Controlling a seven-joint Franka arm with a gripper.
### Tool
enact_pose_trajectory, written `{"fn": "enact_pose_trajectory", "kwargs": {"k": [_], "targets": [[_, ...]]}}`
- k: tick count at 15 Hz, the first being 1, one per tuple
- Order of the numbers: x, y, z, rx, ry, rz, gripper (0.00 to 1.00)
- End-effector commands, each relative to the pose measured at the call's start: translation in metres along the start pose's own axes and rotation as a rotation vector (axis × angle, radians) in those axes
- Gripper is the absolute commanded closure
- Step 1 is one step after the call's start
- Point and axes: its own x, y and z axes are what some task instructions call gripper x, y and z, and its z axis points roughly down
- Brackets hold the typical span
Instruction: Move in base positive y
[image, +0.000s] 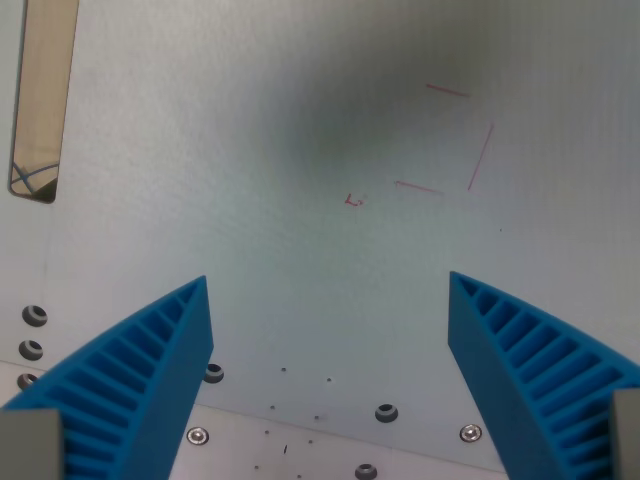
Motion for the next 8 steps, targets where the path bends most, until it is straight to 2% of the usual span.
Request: {"fn": "enact_pose_trajectory", "kwargs": {"k": [1,8], "targets": [[0.003,-0.005,-0.002,-0.001,0.004,0.000,0.00],[0.024,-0.040,-0.002,-0.001,0.004,0.000,0.00]]}}
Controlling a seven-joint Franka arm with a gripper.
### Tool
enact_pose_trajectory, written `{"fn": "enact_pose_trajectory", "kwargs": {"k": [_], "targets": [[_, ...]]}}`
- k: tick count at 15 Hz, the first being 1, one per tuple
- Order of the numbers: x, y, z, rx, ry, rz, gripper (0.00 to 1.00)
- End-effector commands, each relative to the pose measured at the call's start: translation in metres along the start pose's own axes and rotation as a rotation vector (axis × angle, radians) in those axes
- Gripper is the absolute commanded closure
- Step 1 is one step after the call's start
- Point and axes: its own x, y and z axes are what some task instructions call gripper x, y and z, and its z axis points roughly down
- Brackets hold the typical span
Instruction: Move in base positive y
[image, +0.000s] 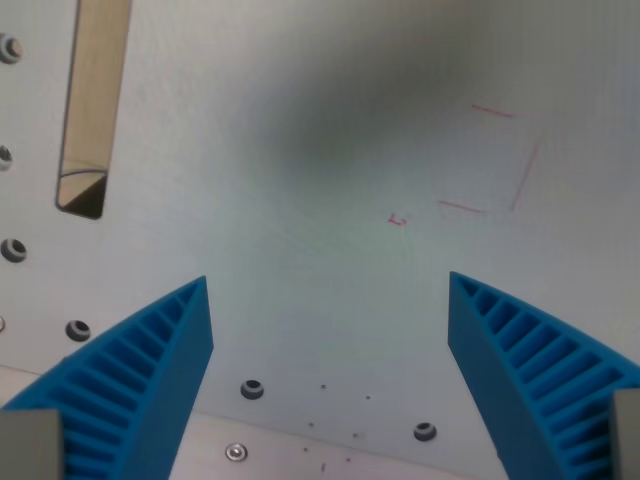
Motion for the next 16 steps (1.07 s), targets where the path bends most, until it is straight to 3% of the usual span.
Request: {"fn": "enact_pose_trajectory", "kwargs": {"k": [1,16], "targets": [[0.015,-0.010,-0.002,-0.003,-0.010,0.010,0.00],[0.063,-0.084,-0.001,-0.003,-0.010,0.010,0.00]]}}
